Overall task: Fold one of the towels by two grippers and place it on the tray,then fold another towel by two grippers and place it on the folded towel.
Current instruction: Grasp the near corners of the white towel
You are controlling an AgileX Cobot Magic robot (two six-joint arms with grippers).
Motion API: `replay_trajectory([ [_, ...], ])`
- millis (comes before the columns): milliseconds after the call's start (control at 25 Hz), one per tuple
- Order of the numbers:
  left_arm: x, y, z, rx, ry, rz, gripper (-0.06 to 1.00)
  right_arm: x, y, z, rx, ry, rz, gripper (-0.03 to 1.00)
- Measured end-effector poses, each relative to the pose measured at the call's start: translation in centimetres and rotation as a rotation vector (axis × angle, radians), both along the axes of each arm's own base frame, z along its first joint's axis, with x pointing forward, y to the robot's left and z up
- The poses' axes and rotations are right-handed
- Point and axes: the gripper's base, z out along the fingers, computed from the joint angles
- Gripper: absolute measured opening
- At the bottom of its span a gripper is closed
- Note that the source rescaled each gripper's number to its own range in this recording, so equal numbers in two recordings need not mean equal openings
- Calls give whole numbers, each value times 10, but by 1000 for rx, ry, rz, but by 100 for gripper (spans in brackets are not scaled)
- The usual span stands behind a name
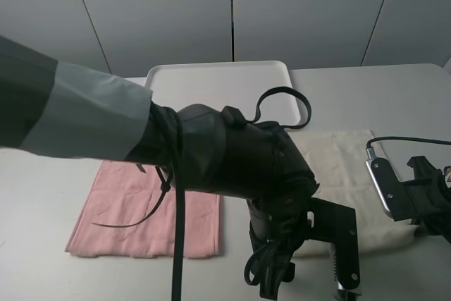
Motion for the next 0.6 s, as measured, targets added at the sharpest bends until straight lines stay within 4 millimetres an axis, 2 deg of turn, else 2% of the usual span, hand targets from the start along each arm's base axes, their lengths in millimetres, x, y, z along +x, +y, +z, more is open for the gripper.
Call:
replay_trajectory([
  [160, 0, 0, 0, 3, 0, 8, 83, 0, 0, 0, 0, 0, 0, 1],
  [400, -3, -1, -1, 7, -6, 4, 60, 0, 0, 0, 0, 0, -2, 1],
  [600, 0, -7, 1, -1, -51, 35, 56, 0, 0, 0, 2, 0, -6, 1],
])
